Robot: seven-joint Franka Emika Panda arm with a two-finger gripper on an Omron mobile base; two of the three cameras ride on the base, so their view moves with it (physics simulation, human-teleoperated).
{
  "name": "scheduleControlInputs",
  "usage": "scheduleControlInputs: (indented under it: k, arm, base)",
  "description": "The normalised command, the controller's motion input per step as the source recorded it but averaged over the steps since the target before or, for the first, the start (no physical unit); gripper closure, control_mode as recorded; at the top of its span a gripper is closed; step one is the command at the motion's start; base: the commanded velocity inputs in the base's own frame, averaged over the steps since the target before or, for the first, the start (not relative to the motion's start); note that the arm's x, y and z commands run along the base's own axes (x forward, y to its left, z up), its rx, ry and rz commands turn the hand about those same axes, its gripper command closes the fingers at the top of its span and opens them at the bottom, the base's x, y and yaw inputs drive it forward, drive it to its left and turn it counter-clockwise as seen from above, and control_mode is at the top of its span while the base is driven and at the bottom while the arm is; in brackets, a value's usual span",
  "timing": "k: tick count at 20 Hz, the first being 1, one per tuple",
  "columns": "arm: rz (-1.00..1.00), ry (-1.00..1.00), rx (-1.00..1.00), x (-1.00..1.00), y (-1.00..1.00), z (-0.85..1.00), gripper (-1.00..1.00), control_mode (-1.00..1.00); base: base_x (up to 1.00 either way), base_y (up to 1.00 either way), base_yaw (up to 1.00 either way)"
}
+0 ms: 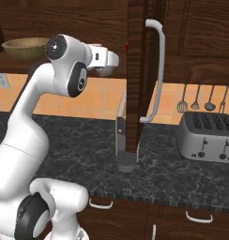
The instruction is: Gather all objects into one cabinet and sort the glasses and bowls to opposite sides.
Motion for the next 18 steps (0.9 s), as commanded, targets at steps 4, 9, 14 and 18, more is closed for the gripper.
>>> scheduleControlInputs:
  k: [4,9,14,18]
  arm:
    - [0.00,0.10,0.00,0.46,-0.39,0.00,1.00,-1.00]
    - [0.00,0.09,0.00,0.55,-0.38,0.00,1.00,-1.00]
    - [0.00,0.01,0.00,0.29,-0.14,0.01,1.00,-1.00]
    - [0.00,0.05,0.01,0.34,-0.05,0.03,1.00,-1.00]
  base:
    - [0.00,0.00,0.00]
    - [0.00,0.00,0.00]
    - [0.00,0.00,0.00]
    - [0.00,0.00,0.00]
